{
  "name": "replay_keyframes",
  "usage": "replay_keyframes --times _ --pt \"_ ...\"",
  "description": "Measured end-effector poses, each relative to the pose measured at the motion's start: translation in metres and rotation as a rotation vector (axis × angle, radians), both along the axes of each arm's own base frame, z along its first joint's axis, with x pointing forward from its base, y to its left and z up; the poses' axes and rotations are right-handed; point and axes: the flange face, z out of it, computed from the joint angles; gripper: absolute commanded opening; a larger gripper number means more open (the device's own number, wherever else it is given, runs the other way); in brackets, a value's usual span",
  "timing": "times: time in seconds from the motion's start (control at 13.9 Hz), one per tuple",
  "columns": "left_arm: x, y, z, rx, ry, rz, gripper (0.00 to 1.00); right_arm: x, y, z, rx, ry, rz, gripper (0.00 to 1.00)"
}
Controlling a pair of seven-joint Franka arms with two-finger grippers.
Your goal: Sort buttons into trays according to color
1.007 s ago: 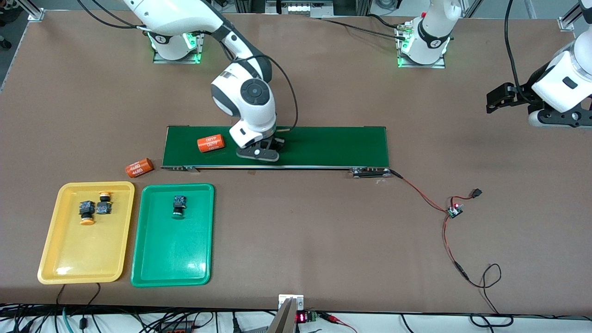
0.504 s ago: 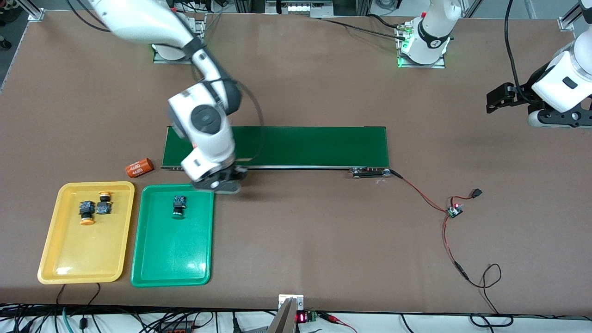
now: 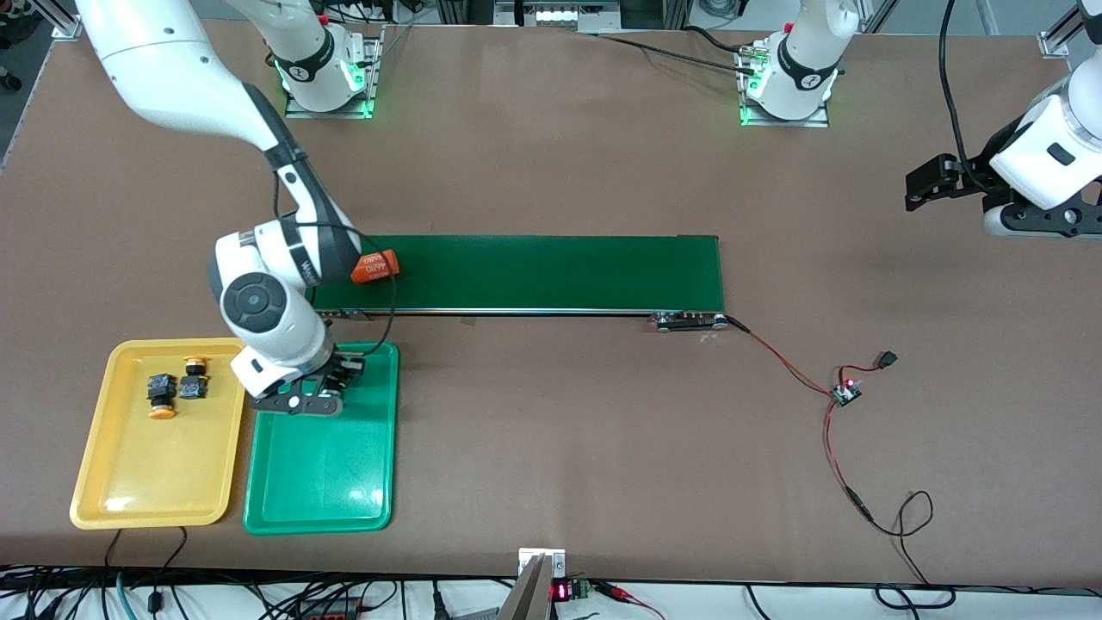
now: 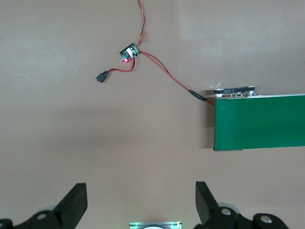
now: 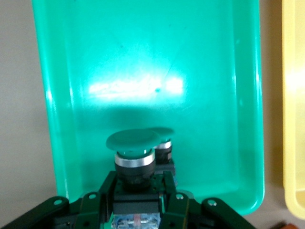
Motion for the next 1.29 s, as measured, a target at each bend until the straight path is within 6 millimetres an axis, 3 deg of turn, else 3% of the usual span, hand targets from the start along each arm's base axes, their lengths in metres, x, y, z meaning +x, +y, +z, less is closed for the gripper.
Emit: replay_keyframes --times 0.22,0.29,0.36,0.43,0.5,0.58,0.72,0.94,1.08,1.22,1.29 --pt "0.000 0.000 0.000 0.000 0.000 0.000 1.00 0.011 -0.002 -0.009 0.022 -0.039 0.003 0.10" --pt "0.000 0.000 0.000 0.000 0.000 0.000 1.00 0.013 -0.003 -0.013 0.029 -0.053 0.004 0.23" --pt "0.000 0.000 0.000 0.000 0.000 0.000 1.00 0.016 -0.004 -0.018 0.040 -0.078 0.006 0.60" --pt "0.000 0.000 0.000 0.000 0.001 0.000 1.00 0.018 -0.004 -0.025 0.049 -0.092 0.008 0.74" --pt "0.000 0.000 0.000 0.000 0.001 0.000 1.00 0.018 -0.005 -0.031 0.053 -0.097 0.008 0.95" --pt "0.000 0.000 0.000 0.000 0.001 0.000 1.00 0.019 -0.006 -0.035 0.054 -0.099 0.008 1.00" --pt "0.000 0.000 -0.001 0.000 0.001 0.000 1.00 0.020 -0.006 -0.033 0.056 -0.106 0.009 1.00" --pt "0.000 0.000 -0.001 0.000 0.001 0.000 1.00 0.025 -0.004 -0.010 0.044 -0.109 0.006 1.00" --pt "0.000 0.000 -0.001 0.000 0.001 0.000 1.00 0.022 -0.009 0.031 0.030 -0.061 -0.035 1.00" --pt "0.000 0.000 -0.001 0.000 0.002 0.000 1.00 0.010 -0.025 0.095 0.011 -0.001 -0.043 1.00" --pt "0.000 0.000 -0.001 0.000 0.002 0.000 1.00 0.002 -0.041 0.134 -0.003 0.023 -0.030 1.00"
